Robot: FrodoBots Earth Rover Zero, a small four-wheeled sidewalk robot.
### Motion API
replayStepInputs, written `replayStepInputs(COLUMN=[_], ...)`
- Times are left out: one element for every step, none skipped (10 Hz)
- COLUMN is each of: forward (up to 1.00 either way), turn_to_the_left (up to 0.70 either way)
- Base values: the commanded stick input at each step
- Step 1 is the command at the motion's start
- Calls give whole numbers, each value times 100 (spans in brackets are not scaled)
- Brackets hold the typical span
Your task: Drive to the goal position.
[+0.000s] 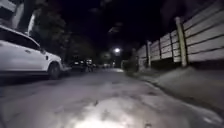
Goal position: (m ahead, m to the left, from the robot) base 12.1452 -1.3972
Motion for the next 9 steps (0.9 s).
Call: replayStepInputs(forward=[50, 50, 50, 50, 50, 50, 50, 50, 50], turn_to_the_left=[0, 0, 0, 0, 0, 0, 0, -7, -50])
